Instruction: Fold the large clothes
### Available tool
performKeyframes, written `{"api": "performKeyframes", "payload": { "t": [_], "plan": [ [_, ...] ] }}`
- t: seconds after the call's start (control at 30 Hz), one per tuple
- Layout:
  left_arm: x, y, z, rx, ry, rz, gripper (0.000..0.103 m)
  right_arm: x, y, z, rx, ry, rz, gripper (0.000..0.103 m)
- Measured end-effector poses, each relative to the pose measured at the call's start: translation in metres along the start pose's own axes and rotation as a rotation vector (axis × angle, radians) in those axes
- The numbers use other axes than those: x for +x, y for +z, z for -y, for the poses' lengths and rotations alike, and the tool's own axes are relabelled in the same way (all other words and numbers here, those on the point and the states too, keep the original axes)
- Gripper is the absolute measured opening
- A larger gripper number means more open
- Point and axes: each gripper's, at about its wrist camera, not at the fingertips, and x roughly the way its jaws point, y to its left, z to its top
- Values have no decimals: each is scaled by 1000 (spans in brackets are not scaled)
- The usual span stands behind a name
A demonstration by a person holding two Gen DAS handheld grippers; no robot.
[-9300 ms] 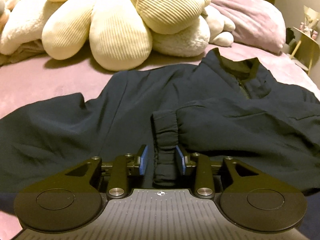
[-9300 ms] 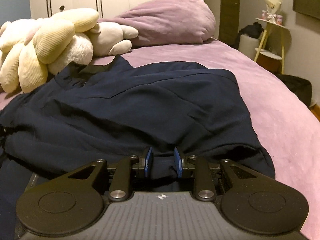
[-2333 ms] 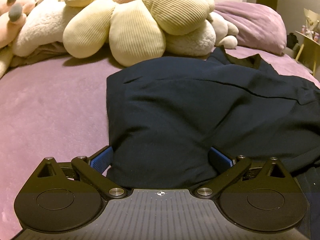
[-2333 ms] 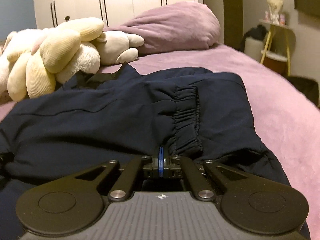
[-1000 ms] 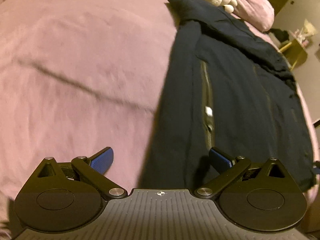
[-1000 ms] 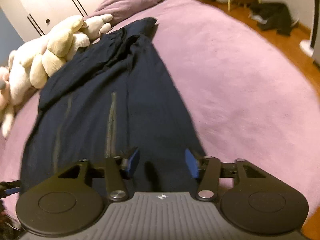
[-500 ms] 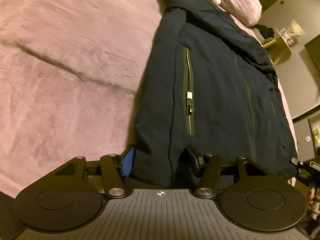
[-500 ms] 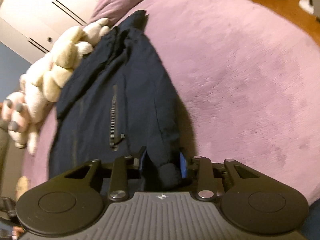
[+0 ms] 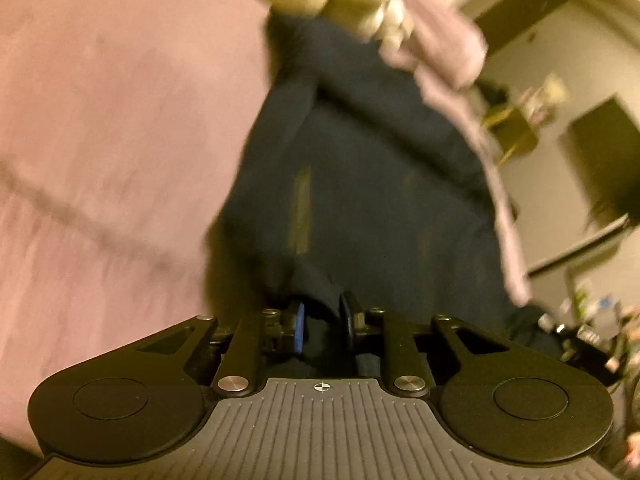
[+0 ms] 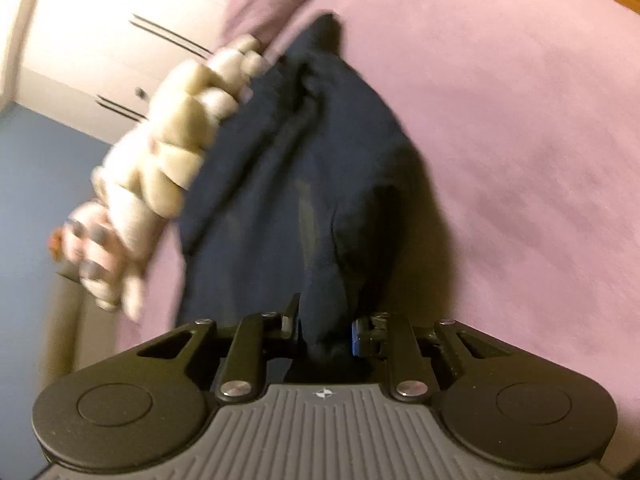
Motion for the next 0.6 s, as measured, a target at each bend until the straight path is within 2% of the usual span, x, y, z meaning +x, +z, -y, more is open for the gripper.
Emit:
{"api": "performKeyframes", "payload": {
  "t": [0.07,0.17,0.23,0.3,0.37,0.43,0.5,0.6],
  "plan": [
    [-1,23,10,-17,-31,67,21,2,19,-18,-5,37,37,20],
    [12,62,18,-52,-33,140,21,13,50,-41,-12,63,106,20],
    [29,88,19,-82,-13,182,21,27,74,-57,-15,42,170,20],
    [52,113,12,-162,2,214,21,43,94,-68,-14,-15,226,21],
    [78,130,2,-231,24,215,21,66,113,-70,55,-49,263,21],
    [110,143,-3,-259,76,180,21,92,129,-65,116,-82,285,23],
    [133,150,-9,-264,118,151,21,119,138,-61,131,-141,275,23],
    [155,149,-23,-287,132,129,21,153,144,-48,137,-221,237,23]
  ]
}}
